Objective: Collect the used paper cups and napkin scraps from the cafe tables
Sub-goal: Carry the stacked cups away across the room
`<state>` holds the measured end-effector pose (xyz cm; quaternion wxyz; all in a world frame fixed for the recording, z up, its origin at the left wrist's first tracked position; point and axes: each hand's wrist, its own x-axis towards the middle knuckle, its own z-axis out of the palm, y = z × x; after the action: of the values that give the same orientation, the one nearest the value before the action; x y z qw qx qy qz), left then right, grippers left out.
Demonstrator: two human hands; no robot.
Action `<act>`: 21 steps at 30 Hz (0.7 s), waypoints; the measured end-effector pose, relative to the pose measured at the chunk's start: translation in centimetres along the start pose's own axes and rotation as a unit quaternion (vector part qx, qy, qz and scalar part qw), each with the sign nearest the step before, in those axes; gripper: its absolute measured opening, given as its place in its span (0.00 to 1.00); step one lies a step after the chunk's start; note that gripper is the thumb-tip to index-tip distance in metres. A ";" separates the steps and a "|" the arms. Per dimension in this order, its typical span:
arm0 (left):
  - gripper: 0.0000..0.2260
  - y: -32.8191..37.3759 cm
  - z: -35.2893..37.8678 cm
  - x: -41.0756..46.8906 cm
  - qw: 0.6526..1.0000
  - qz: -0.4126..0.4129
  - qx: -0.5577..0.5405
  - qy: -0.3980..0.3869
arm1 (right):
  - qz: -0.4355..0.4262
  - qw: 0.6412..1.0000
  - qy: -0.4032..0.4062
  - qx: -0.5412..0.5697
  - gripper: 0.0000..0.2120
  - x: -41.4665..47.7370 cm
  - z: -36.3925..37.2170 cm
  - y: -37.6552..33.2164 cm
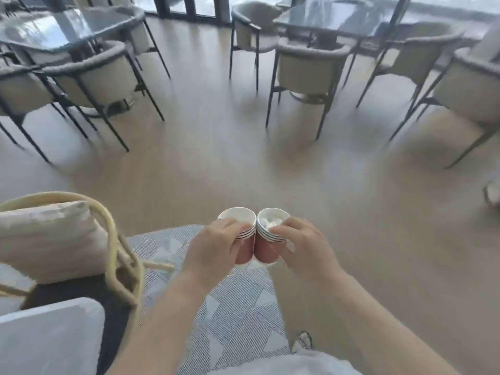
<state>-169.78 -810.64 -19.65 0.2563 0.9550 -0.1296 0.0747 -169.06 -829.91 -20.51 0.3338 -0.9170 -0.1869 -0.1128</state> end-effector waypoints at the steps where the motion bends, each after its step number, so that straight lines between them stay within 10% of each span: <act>1: 0.15 2.0 1.5 2.0 1.000 0.018 -0.012 -0.008 | 0.010 1.000 0.015 -0.010 0.16 -0.2 -1.8 2.1; 21: 0.20 37.0 25.2 25.4 0.903 0.358 -0.081 -0.223 | 0.353 0.890 0.264 -0.116 0.13 -11.7 -27.9 29.7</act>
<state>-154.15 -859.70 -18.50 0.2530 0.8119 -0.5223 -0.0642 -169.49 -872.27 -20.38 0.2799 -0.8910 0.2588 -0.2465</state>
